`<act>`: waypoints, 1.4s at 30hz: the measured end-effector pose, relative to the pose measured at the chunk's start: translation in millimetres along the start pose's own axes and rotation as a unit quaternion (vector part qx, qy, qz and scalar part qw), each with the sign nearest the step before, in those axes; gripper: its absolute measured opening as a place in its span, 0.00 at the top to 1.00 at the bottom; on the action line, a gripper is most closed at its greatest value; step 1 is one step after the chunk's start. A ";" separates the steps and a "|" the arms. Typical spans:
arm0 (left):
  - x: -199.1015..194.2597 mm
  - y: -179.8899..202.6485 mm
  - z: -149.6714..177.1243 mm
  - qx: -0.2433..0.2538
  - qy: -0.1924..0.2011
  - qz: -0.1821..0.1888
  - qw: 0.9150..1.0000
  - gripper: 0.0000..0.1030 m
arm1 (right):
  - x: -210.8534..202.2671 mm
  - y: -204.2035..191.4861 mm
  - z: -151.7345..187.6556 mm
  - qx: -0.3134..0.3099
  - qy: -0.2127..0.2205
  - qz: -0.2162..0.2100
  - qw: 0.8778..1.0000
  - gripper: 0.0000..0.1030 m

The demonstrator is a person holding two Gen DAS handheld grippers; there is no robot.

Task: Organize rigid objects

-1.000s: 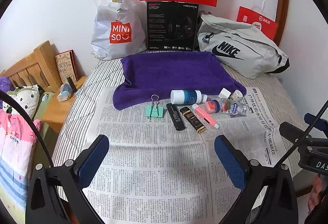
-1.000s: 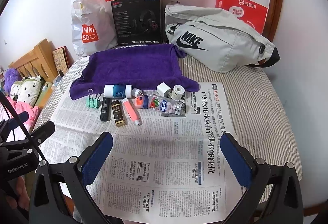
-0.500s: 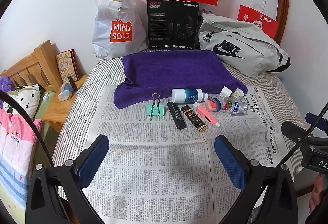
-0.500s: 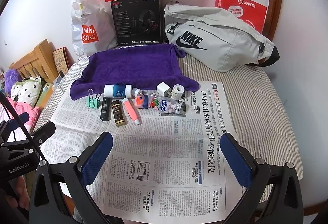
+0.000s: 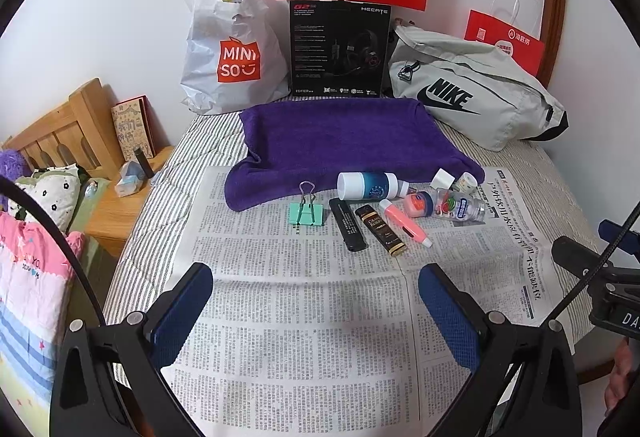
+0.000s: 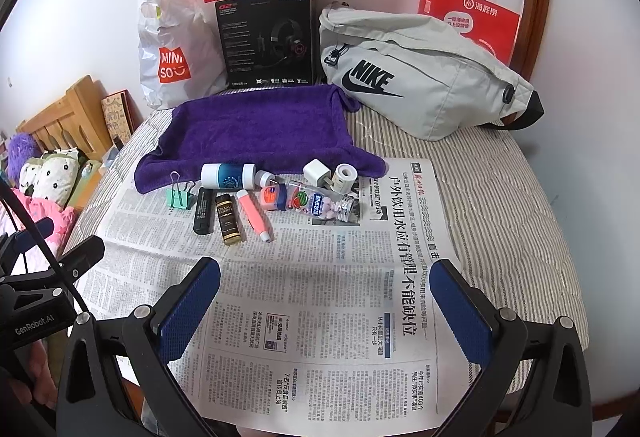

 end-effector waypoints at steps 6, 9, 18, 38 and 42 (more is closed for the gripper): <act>-0.2 0.1 0.4 0.000 0.000 -0.001 1.000 0.00 | -0.1 -0.2 1.3 -0.003 -0.002 0.001 1.000 0.00; 0.0 -0.8 1.0 0.000 0.000 -0.002 1.000 0.00 | -0.8 -0.5 1.9 -0.002 -0.001 0.001 1.000 0.00; -0.5 -0.7 0.0 0.003 -0.002 -0.003 1.000 0.00 | -2.0 -1.4 3.2 -0.003 0.000 -0.001 1.000 0.00; 0.8 -0.2 -1.7 0.006 -0.006 -0.005 1.000 0.00 | -1.1 -1.0 3.9 -0.004 -0.003 -0.002 1.000 0.00; 3.2 -0.8 -2.9 0.003 -0.005 -0.006 1.000 0.00 | 0.0 -0.9 3.5 -0.003 -0.004 -0.003 1.000 0.00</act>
Point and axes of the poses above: each gripper's, at about its wrist camera, not at the fingertips, and x roughly the way its jaws point, y to its right, z to its underside, the point moved 6 cm from there along x, roughly the way its jaws point, and after that the axes turned 15 degrees about -z, right-handed, at the moved point
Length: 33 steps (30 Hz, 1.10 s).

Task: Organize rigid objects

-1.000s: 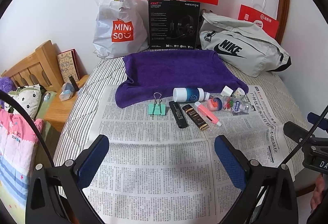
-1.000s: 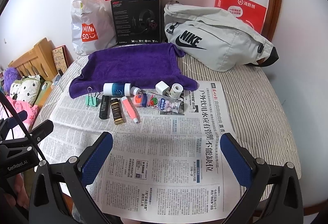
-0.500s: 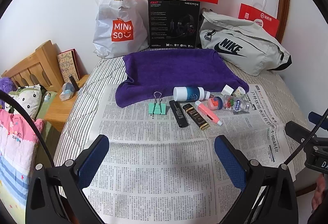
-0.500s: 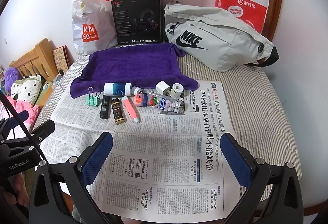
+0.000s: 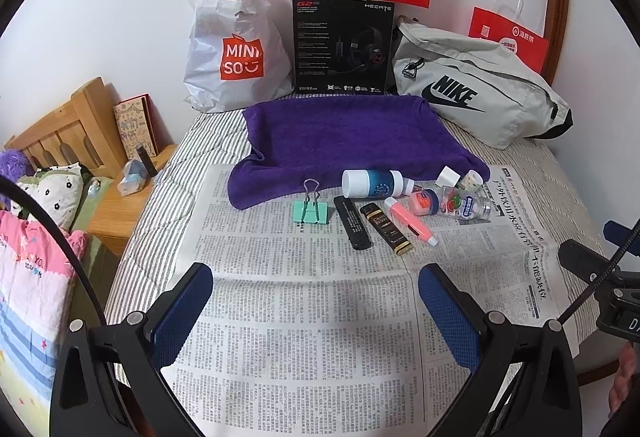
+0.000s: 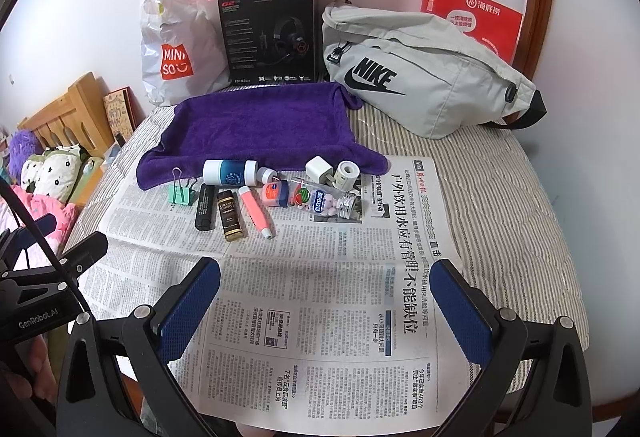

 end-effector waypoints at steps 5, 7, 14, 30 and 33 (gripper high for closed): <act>10.9 -0.5 -1.0 -0.006 -0.004 -0.002 1.000 0.00 | 8.6 0.6 1.4 -0.001 -0.011 -0.001 1.000 0.00; 17.1 -1.4 -1.0 -0.009 -0.006 -0.008 1.000 0.00 | 13.1 2.0 1.6 -0.001 -0.014 -0.001 1.000 0.00; 51.5 -8.4 -3.6 -0.046 -0.026 0.002 0.999 0.00 | 32.7 13.2 3.1 0.007 -0.028 -0.006 1.000 0.00; 165.5 16.0 -13.4 -0.044 -0.084 0.025 0.995 0.03 | 93.3 51.0 -1.7 0.023 -0.075 -0.027 0.997 0.00; 177.1 23.9 -15.9 -0.026 -0.085 0.023 0.996 0.04 | 100.9 61.5 -4.1 0.031 -0.069 -0.032 0.997 0.00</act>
Point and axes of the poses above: each gripper's, at about its wrist camera, not at the fingertips, and x roughly the way its jaws point, y to its right, z to its underside, the point moved 6 cm from there along x, roughly the way its jaws point, and after that the axes turned 15 degrees about -z, right-handed, at the moved point
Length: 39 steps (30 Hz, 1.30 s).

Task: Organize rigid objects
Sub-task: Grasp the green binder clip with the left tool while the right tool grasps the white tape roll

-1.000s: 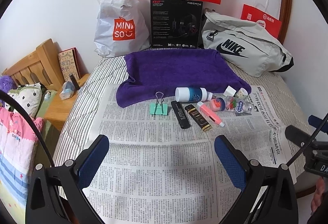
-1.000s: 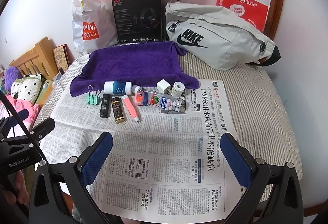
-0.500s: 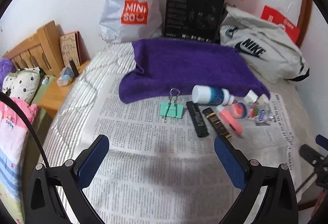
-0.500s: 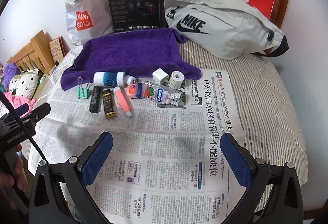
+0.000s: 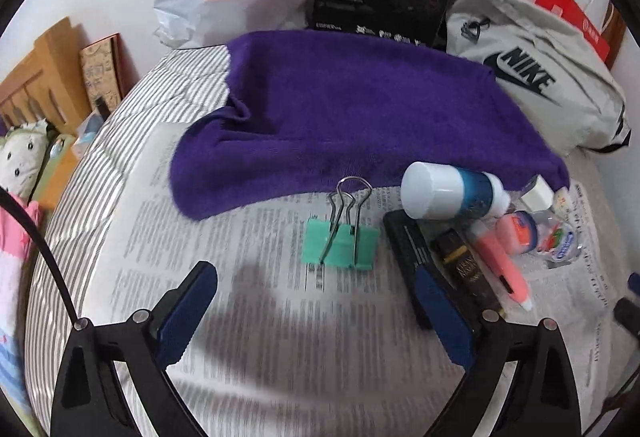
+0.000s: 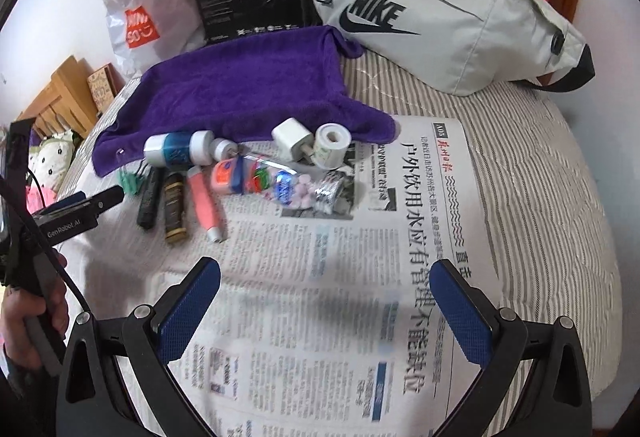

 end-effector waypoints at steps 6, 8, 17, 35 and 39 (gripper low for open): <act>15.8 8.3 -8.1 0.021 0.013 -0.004 1.000 0.08 | 11.1 9.9 -7.7 -0.004 -0.004 -0.005 1.000 0.00; 17.8 8.1 -10.5 0.022 0.019 0.003 1.000 0.10 | 16.6 12.3 -9.4 -0.006 -0.010 -0.004 1.000 0.00; 22.2 9.2 -10.8 0.040 0.030 0.019 0.999 0.26 | 28.0 21.5 -18.2 -0.005 -0.016 -0.002 1.000 0.00; 15.4 24.3 -5.3 0.056 0.053 0.008 0.997 0.62 | 69.3 42.7 -73.3 -0.008 0.009 -0.021 1.000 0.27; 15.1 24.6 -5.3 0.056 0.053 0.009 0.997 0.62 | 85.9 43.0 -73.1 -0.026 -0.016 -0.015 0.999 0.46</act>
Point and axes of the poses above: each gripper's, at about its wrist camera, not at the fingertips, and x roughly the way its jaws point, y to its right, z to its underside, the point moved 6 cm from there along x, roughly the way its jaws point, and after that the axes turned 15 degrees about -z, right-handed, at the moved point
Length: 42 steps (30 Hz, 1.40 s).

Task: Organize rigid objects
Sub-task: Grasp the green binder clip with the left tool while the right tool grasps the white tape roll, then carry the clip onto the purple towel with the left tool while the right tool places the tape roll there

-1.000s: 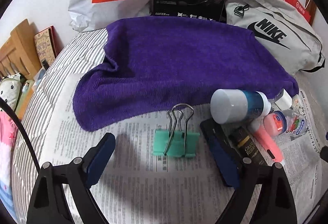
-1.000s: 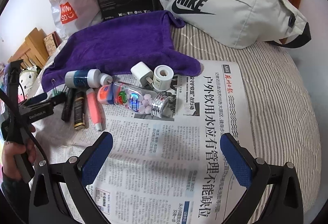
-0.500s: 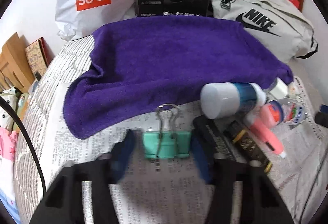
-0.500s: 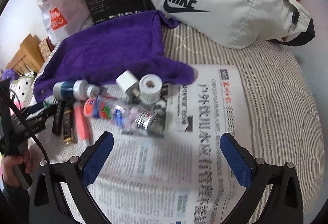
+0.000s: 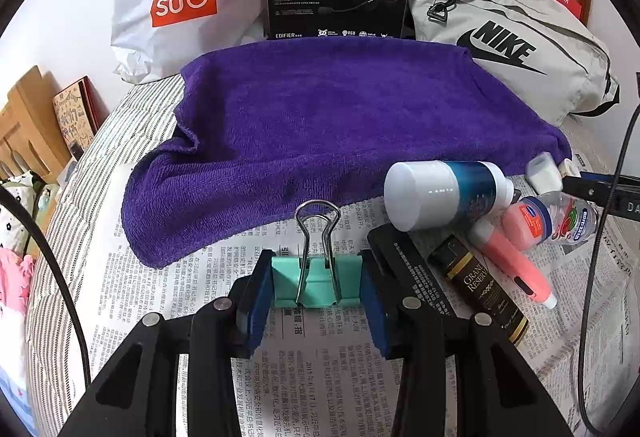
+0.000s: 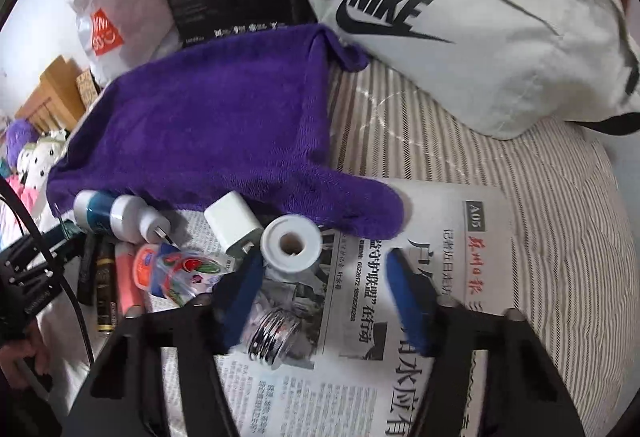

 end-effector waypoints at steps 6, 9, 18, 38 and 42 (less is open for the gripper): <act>-0.4 0.2 0.8 -0.002 0.002 -0.003 1.000 0.62 | 11.2 6.0 -3.9 0.010 0.002 -0.007 1.000 0.53; -0.1 -0.5 0.6 -0.002 0.002 0.000 1.000 0.62 | 14.3 2.6 -5.9 -0.006 0.009 0.001 1.000 0.63; -3.5 -4.7 4.3 -0.003 -0.012 0.018 1.000 0.62 | -2.2 -1.6 1.2 -0.017 0.009 -0.018 1.000 0.72; -55.0 -34.1 -61.7 -0.030 0.017 0.061 0.998 0.62 | -36.9 -49.3 -36.1 -0.053 0.032 -0.082 0.995 0.72; -45.0 -40.1 -85.0 -0.027 0.022 0.066 0.997 0.62 | -29.4 -61.2 -65.1 -0.073 0.031 -0.083 0.993 0.72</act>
Point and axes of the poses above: each gripper's, at about its wrist camera, not at the fingertips, and x roughly the way its jaws point, y to its right, z to its underside, the point moved 6 cm from there along x, roughly the way its jaws point, and after that the axes turned 15 degrees about -z, right-handed, at the moved point
